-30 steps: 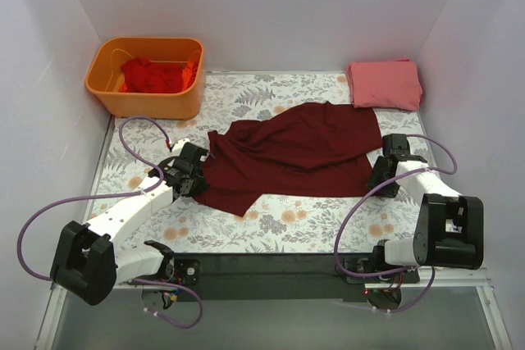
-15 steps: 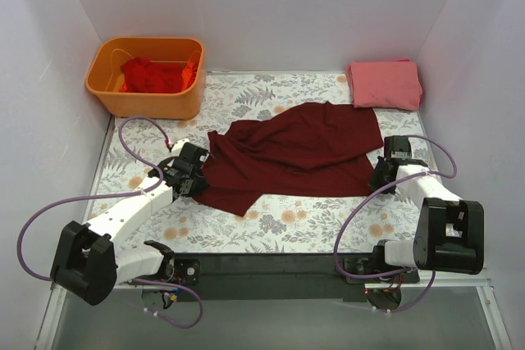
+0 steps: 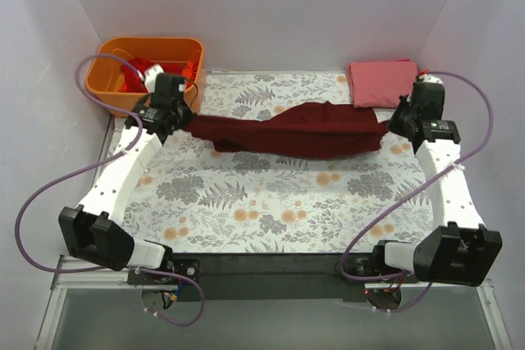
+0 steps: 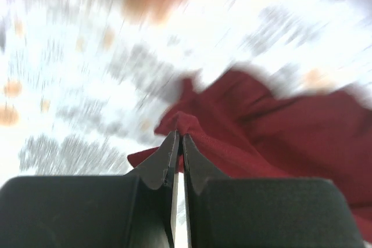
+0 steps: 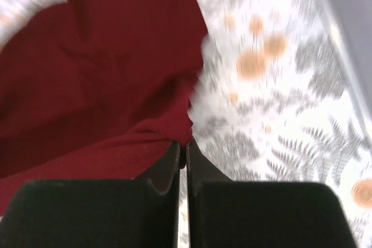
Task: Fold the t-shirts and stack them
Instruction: Flatten the tshirt out
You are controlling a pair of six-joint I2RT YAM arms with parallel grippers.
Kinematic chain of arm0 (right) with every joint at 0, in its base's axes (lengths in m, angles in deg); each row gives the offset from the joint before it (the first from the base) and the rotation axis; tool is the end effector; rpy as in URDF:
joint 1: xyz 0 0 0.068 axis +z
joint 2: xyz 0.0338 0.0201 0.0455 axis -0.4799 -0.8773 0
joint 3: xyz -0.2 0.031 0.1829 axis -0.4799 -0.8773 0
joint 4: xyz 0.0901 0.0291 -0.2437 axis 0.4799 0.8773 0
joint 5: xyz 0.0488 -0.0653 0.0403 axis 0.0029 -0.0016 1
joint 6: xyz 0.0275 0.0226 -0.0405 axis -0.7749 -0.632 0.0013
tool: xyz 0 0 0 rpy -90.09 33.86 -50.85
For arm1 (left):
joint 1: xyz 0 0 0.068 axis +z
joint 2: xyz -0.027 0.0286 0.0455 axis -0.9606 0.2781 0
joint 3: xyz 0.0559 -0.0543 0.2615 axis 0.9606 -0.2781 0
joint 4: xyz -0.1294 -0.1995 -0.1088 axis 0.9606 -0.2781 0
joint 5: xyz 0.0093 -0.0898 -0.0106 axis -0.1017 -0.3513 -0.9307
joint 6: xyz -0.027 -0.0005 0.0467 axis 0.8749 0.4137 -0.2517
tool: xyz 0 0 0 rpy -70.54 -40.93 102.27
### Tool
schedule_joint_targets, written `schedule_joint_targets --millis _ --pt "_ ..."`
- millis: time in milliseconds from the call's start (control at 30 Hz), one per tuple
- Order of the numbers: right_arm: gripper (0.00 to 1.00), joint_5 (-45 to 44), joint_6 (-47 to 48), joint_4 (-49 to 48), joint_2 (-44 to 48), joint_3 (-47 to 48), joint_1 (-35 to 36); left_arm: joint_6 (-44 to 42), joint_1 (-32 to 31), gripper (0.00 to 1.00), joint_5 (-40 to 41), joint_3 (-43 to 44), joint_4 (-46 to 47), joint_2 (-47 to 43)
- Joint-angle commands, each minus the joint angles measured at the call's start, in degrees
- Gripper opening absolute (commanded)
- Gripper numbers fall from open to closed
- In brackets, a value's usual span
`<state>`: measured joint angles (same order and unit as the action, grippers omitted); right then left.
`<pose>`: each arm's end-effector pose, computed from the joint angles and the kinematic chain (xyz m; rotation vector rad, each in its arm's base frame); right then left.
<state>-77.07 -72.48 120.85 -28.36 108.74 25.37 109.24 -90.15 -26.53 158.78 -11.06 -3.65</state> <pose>0.2727 -0.0215 0.3172 0.4663 2.2220 -0.0645 0.2774 -0.0685 0.3247 -1.3581 1.9844 -0.3496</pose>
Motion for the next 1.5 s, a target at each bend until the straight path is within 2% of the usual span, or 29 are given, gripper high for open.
schedule_joint_targets --millis 0,67,167,300,433,633,800,933,1033,1100,1167,1200,1267,1300,1400,1467 --pt "0.01 -1.80 2.98 4.93 4.46 11.16 -0.56 -2.43 0.74 0.00 11.39 16.93 -6.58 -2.01" --pt "0.01 -1.53 3.59 6.26 7.09 17.47 -0.56 -3.66 0.74 0.00 16.05 25.96 -8.17 -3.24" --pt "0.01 -2.58 5.08 8.63 11.74 24.51 -0.55 -6.82 0.74 0.00 21.14 34.50 -8.71 -7.54" --pt "0.01 -5.30 8.50 9.78 17.81 32.16 -0.55 -11.30 0.74 0.00 22.40 38.15 -4.06 -16.06" --pt "0.01 -9.17 9.92 10.31 24.92 35.08 0.93 -15.00 0.83 0.00 20.11 39.02 3.23 -25.72" --pt "0.01 -10.32 11.59 10.40 28.28 39.12 3.22 -21.32 0.74 0.00 19.67 47.01 6.40 -27.50" --pt "0.01 -7.34 13.35 10.22 26.27 39.22 5.60 -24.58 0.39 0.00 16.69 48.95 7.91 -21.90" --pt "0.01 -3.47 14.05 10.22 23.46 35.10 5.77 -24.93 0.30 0.00 11.34 43.52 7.91 -15.65" --pt "0.01 -1.01 14.49 8.30 20.99 27.99 5.77 -23.71 0.30 0.00 9.13 35.44 7.38 -10.03" --pt "0.01 0.05 14.58 6.81 18.80 20.96 5.69 -22.74 0.30 0.00 7.46 26.66 8.69 -7.65" --pt "0.02 0.05 14.58 1.72 17.39 14.46 5.68 -20.29 0.30 0.00 5.45 21.38 8.87 -2.91" --pt "0.02 -0.12 14.32 -0.22 15.82 8.08 5.68 -19.49 0.30 0.00 4.56 16.14 9.31 -1.06" --pt "0.02 0.05 13.09 -6.89 13.44 2.94 5.68 -17.30 0.39 0.00 2.02 12.15 11.24 4.82" --pt "0.01 0.14 12.65 -9.00 10.12 -1.52 5.60 -16.68 0.39 0.00 0.96 9.00 12.73 6.93" --pt "0.01 1.80 11.25 -17.62 1.17 -5.60 4.55 -15.09 0.82 0.00 -0.71 7.82 14.23 16.77" --pt "0.01 3.11 9.41 -21.04 -3.86 -6.05 3.84 -15.18 1.18 0.00 -1.50 10.27 14.15 22.48"
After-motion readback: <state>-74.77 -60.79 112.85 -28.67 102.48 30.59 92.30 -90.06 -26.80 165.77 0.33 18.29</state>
